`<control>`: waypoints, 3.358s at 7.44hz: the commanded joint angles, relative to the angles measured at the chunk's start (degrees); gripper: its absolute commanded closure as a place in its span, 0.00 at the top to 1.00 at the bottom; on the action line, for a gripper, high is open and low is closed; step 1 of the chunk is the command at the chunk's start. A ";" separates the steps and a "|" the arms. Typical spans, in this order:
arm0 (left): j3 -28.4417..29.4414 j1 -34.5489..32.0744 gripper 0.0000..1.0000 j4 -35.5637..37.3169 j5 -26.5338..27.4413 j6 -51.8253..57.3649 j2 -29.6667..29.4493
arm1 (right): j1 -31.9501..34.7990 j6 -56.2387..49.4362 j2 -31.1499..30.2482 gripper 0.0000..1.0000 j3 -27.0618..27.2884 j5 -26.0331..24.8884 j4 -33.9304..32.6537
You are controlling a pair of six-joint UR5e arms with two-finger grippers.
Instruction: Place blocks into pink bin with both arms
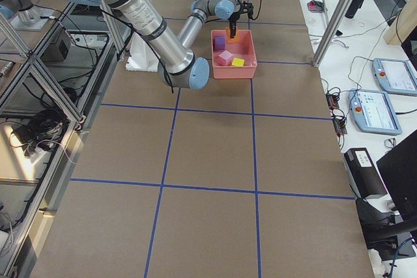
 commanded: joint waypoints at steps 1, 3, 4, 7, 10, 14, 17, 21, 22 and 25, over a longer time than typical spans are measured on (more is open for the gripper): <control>1.65 -0.04 1.00 -0.05 0.07 -1.44 0.10 | 0.26 -4.92 -4.04 1.00 5.03 -2.38 0.30; 2.01 0.40 1.00 -0.06 0.68 -3.03 -0.78 | 1.93 -5.46 -17.62 1.00 15.68 -3.72 7.27; 2.97 0.49 1.00 0.03 0.77 -2.60 -0.26 | 5.76 -6.60 -24.56 1.00 16.06 -3.37 12.02; 3.87 -0.73 1.00 -0.06 0.25 -2.15 0.10 | 22.43 -23.40 -38.64 1.00 16.41 7.13 13.66; 5.34 -9.75 1.00 1.96 -5.08 15.46 3.86 | 35.64 -44.09 -53.06 1.00 15.62 12.45 13.39; 10.70 -22.70 1.00 2.76 -6.43 30.79 8.96 | 53.31 -63.33 -59.44 1.00 5.29 19.83 13.21; 14.75 -23.86 1.00 1.97 -13.88 29.32 12.22 | 58.08 -72.58 -59.53 1.00 3.05 21.06 5.53; 13.26 -23.59 1.00 1.70 -13.99 22.63 11.61 | 61.52 -76.83 -59.87 1.00 2.97 21.59 0.30; 13.44 -23.59 1.00 1.79 -13.99 22.63 11.53 | 62.65 -76.40 -60.48 1.00 4.01 21.07 0.38; 13.35 -23.59 1.00 1.79 -13.90 22.37 11.35 | 61.97 -67.82 -60.49 1.00 8.92 21.33 0.56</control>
